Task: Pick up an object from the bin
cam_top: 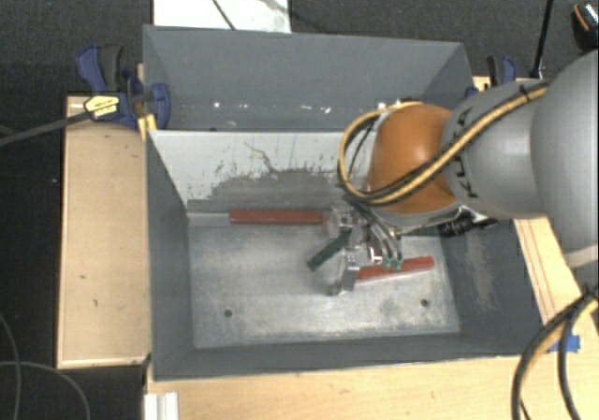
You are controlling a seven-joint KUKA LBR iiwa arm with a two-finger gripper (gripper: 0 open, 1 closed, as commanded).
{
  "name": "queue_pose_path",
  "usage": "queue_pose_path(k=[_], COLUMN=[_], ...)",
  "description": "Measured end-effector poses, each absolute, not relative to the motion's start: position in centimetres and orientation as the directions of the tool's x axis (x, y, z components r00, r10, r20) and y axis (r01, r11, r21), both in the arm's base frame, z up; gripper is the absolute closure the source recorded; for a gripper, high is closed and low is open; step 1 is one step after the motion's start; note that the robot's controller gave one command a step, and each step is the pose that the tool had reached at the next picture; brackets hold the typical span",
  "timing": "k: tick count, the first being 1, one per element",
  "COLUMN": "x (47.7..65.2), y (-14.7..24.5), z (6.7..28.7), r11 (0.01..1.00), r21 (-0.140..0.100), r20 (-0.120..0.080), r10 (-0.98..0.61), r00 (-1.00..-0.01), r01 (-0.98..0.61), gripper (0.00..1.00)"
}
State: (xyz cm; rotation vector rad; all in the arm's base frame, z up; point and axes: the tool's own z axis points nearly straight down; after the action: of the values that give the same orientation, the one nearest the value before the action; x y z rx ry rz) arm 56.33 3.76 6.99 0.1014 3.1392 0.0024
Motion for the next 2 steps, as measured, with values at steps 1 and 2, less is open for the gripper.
queue_pose_path(k=[1,2], x=[56.5,56.2], y=[3.7,2.4], z=[7.2,22.1], r11=[0.998,1.000], r21=[0.002,0.001], r20=[-0.005,-0.012], r10=[0.070,0.027], r00=[-0.998,-1.000], r01=[0.070,0.027], gripper=[1.00,1.00])
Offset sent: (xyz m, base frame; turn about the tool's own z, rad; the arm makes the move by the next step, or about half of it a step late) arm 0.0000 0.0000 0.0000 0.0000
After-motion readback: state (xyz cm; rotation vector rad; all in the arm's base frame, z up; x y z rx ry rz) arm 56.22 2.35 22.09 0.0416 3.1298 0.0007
